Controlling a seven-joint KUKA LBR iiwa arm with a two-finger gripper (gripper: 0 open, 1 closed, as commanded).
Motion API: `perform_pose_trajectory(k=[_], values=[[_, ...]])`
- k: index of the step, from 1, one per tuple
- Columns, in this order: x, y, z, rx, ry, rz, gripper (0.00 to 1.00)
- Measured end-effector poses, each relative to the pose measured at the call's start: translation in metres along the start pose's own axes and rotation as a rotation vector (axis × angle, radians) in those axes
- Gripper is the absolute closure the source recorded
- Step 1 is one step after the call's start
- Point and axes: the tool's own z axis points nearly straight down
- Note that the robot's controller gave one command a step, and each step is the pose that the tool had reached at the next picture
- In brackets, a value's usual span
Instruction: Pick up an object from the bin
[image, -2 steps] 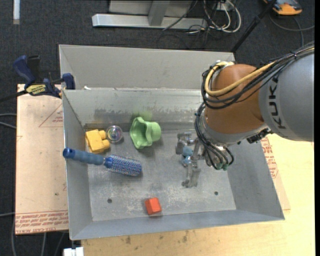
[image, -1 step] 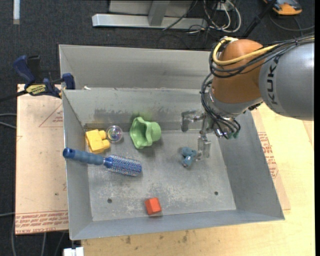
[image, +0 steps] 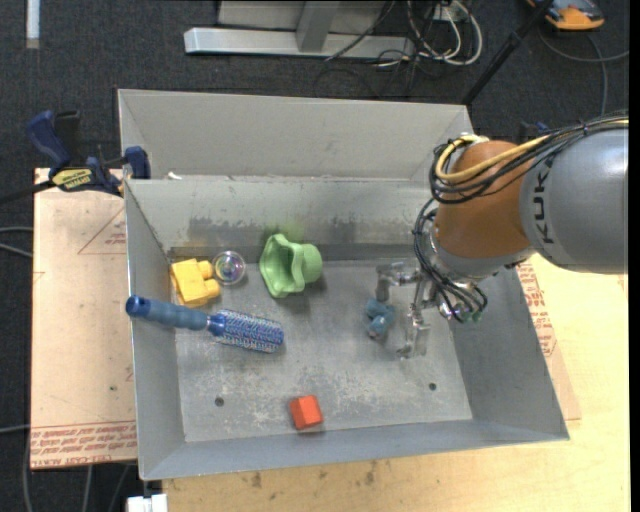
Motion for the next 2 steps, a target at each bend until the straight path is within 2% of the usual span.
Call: perform_pose_trajectory(k=[1, 2], values=[[0.0054, 0.0129, 0.0205, 0.000, -0.010, 0.001, 0.00], [0.0053, 0.0125, 0.0187, 0.000, -0.008, 0.002, 1.00]])
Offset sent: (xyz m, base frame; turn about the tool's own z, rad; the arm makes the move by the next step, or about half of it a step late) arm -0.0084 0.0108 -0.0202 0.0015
